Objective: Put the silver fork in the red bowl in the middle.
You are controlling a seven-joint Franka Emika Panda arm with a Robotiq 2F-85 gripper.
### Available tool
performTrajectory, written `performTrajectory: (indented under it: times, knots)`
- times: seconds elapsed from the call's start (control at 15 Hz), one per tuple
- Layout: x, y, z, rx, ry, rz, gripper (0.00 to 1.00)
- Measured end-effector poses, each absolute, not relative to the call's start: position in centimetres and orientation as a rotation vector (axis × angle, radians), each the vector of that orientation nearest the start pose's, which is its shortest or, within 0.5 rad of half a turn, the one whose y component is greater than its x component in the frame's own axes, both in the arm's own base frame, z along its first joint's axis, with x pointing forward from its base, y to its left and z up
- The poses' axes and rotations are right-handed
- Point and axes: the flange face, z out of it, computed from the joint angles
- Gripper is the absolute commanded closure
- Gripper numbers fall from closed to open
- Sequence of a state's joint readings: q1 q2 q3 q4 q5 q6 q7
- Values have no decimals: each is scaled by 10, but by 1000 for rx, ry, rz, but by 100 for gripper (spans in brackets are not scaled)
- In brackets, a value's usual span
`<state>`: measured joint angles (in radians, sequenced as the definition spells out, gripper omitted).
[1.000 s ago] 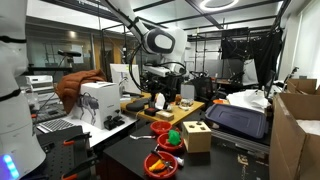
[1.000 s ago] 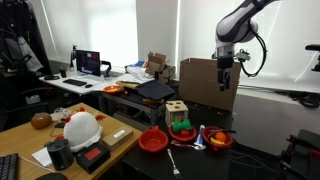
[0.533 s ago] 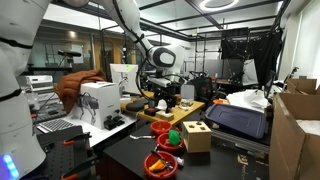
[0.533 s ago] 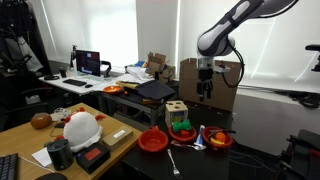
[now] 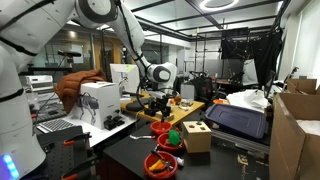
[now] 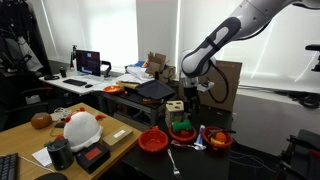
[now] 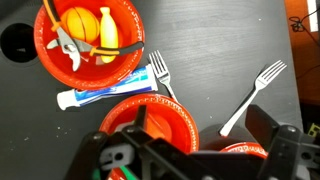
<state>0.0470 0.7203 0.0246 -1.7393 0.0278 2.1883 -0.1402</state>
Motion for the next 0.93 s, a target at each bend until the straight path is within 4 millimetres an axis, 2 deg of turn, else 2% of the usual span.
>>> performTrajectory:
  times: [0.53,0.93]
  knots:
    - [648,88,88,-3075,-361,462,0]
    - [651,128,73,-3037,-414,503,0]
